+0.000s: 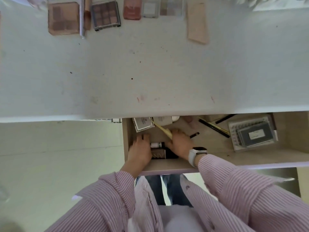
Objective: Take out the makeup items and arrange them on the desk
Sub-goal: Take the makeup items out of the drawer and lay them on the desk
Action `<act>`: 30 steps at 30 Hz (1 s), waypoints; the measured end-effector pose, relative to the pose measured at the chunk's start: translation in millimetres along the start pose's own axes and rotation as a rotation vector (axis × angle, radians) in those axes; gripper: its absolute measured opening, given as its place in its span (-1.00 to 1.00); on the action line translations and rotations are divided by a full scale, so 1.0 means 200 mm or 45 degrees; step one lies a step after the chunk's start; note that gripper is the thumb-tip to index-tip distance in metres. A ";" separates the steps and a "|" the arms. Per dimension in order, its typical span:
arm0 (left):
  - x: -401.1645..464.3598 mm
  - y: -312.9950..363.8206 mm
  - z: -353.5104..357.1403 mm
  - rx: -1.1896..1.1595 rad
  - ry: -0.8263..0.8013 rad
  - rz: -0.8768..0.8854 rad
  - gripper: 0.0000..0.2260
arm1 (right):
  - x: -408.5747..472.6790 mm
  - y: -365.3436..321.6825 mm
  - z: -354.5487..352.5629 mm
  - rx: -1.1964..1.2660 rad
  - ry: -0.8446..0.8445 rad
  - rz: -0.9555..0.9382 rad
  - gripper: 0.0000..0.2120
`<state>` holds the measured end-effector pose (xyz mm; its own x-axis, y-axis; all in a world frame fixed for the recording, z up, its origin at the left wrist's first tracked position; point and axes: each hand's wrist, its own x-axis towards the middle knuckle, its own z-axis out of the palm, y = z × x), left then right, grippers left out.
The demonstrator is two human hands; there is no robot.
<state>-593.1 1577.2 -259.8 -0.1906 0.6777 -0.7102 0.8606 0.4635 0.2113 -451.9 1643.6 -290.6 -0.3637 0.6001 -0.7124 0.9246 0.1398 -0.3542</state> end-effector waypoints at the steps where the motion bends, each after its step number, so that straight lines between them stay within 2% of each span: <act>1: 0.01 0.00 0.01 -0.035 -0.021 -0.035 -0.63 | -0.02 0.03 -0.03 0.023 -0.015 -0.026 -0.71; 4: 0.05 0.01 0.02 -0.112 -0.060 -0.123 -0.69 | -0.09 0.13 -0.10 0.048 -0.059 -0.078 -0.88; 7: 0.08 0.00 0.03 -0.055 -0.104 0.010 -0.74 | -0.13 0.18 -0.12 -0.002 -0.106 -0.175 -0.93; 10: 0.10 -0.04 0.05 -0.082 -0.123 0.209 -0.76 | -0.14 0.20 -0.09 -0.095 -0.117 -0.258 -0.81; 13: 0.12 -0.06 0.06 -0.137 -0.135 0.307 -0.76 | -0.14 0.19 -0.04 -0.180 -0.112 -0.311 -0.68; 17: 0.15 -0.04 0.04 -0.194 -0.162 0.315 -0.78 | -0.12 0.17 -0.04 -0.200 -0.199 -0.258 -0.62; 23: 0.20 -0.01 -0.02 -0.038 -0.315 0.293 -0.74 | -0.08 0.11 -0.09 -0.164 -0.320 -0.229 -0.65; 26: 0.16 -0.02 -0.06 -0.039 -0.241 0.260 -0.75 | -0.10 0.12 -0.11 -0.100 -0.344 -0.183 -0.66; 30: 0.04 -0.05 -0.13 -0.226 0.009 0.229 -0.80 | -0.19 0.18 -0.18 0.009 -0.301 -0.131 -0.61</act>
<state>-616.1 1592.1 -249.5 -0.0460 0.7622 -0.6457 0.7848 0.4275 0.4487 -400.9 1655.1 -254.7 -0.4731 0.3818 -0.7940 0.8808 0.1849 -0.4359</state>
